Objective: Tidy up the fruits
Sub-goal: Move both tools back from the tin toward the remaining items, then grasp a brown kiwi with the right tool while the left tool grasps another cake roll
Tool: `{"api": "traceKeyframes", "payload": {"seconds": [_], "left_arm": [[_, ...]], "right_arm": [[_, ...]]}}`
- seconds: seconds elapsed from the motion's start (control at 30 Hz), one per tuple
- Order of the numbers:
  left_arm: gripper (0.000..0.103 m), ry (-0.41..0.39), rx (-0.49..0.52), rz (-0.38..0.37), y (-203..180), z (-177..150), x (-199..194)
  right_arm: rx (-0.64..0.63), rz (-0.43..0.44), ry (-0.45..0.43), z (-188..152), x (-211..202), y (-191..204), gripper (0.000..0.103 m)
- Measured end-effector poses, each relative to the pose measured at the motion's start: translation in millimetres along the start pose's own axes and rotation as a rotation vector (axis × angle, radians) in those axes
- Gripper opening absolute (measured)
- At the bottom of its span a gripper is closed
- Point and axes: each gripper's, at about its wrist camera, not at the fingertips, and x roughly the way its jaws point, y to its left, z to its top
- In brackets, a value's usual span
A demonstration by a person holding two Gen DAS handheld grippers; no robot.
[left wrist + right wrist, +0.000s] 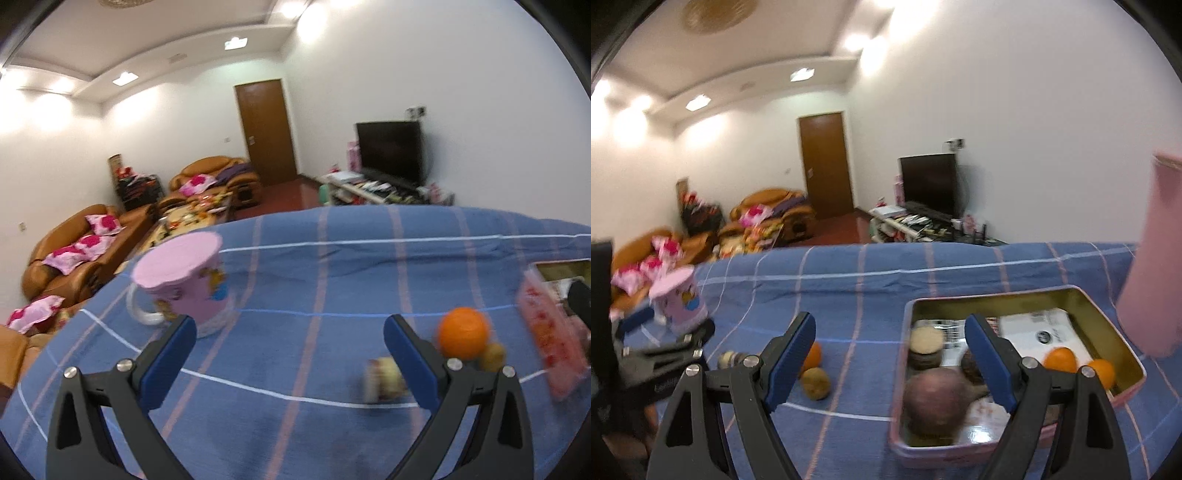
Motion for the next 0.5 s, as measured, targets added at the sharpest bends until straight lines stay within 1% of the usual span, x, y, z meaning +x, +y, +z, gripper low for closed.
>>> {"api": "traceKeyframes", "payload": {"seconds": [0.07, 0.13, 0.2, 0.27, 0.4, 0.5], "left_arm": [[0.103, 0.031, -0.015, 0.020, 12, 1, 10], [0.103, 0.053, -0.027, 0.025, 22, 1, 17], [0.103, 0.068, -0.044, 0.030, 31, 0, 21], [0.103, 0.077, -0.058, 0.015, 36, 1, 23], [0.103, 0.105, -0.081, -0.008, 38, 2, 25], [0.103, 0.133, -0.078, -0.050, 37, 2, 27]], "right_arm": [[-0.045, 0.018, 0.030, 0, 7, 13, 0.080], [-0.087, 0.055, 0.075, -1, 16, 25, 0.059], [-0.125, 0.091, 0.144, -3, 30, 35, 0.052], [-0.147, 0.123, 0.198, -6, 39, 41, 0.052], [-0.189, 0.147, 0.274, -11, 52, 52, 0.052], [-0.230, 0.157, 0.345, -18, 63, 59, 0.051]]}}
